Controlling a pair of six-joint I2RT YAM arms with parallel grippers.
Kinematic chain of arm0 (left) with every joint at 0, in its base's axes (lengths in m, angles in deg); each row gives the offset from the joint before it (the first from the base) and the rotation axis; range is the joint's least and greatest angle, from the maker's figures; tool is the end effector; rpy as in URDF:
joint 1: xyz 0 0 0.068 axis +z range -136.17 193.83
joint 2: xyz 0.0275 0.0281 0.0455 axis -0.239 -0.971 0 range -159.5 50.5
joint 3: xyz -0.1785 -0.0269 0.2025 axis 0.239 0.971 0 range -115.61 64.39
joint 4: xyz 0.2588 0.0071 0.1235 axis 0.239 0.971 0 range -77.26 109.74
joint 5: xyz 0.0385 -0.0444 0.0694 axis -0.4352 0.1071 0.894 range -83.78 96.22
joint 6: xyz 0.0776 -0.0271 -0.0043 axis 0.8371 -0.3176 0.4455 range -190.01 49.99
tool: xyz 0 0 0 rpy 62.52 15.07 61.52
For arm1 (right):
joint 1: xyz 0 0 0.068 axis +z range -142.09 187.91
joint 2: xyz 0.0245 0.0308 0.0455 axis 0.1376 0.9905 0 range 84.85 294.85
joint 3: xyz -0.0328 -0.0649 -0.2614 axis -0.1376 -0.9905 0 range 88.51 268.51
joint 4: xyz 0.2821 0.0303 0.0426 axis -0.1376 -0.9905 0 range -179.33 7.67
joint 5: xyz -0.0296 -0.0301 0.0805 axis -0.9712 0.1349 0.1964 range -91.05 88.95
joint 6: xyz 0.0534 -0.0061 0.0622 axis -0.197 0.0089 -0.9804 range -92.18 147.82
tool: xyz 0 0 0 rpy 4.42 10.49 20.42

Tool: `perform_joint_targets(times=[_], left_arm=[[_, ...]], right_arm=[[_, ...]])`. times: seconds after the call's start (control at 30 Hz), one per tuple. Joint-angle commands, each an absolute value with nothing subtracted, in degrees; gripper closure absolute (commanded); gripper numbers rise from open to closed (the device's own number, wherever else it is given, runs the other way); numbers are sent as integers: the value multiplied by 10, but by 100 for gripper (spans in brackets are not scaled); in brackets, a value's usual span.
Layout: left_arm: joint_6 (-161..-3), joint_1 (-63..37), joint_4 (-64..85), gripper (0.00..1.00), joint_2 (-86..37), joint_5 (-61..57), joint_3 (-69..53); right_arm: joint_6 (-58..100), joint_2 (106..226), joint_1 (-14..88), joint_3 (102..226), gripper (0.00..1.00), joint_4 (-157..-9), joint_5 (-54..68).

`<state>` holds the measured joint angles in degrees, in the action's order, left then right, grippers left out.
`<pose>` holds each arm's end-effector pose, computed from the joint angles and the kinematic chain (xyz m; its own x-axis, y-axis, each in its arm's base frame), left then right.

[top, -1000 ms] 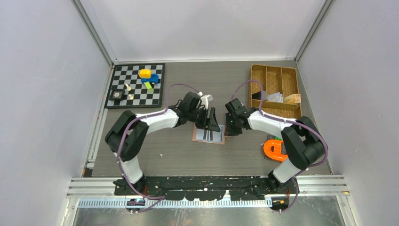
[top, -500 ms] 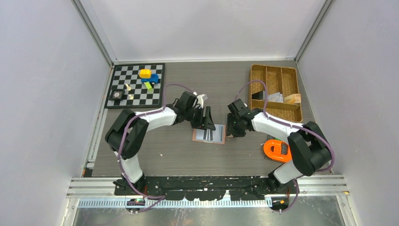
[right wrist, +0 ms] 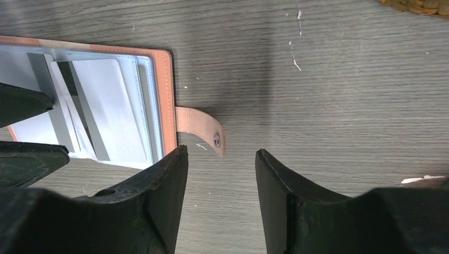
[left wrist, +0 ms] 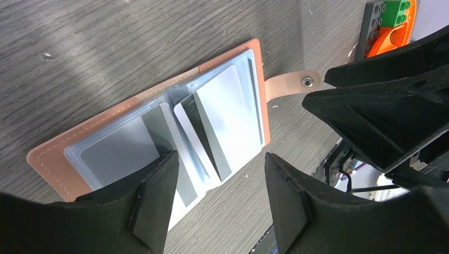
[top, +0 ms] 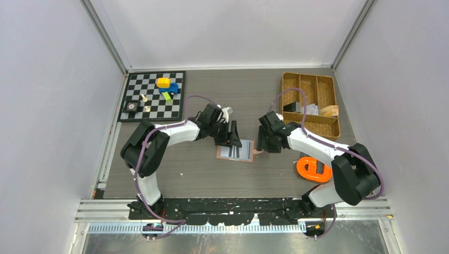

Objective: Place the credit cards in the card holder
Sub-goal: Insert the credit card into the card holder.

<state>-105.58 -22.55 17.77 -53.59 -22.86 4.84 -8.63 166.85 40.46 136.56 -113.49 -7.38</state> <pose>0.3081 -0.2703 0.1160 -0.9477 0.0666 -0.3122 0.2714 0.6830 -0.6781 0.2603 0.1568 0.1397 -0.9095 0.1200 -0.3980 0.0556 0.9839 0.1696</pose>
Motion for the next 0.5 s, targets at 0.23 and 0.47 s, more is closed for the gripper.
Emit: perform_joint_targets(times=[0.23, 0.47], left_arm=[[-1067, -228, 155, 37, -574, -246, 47], [-1076, -229, 138, 37, -583, -256, 45]], right_arm=[[-96, 1687, 407, 1366, 76, -1113, -94], [-97, 1697, 406, 1364, 94, -1113, -97]])
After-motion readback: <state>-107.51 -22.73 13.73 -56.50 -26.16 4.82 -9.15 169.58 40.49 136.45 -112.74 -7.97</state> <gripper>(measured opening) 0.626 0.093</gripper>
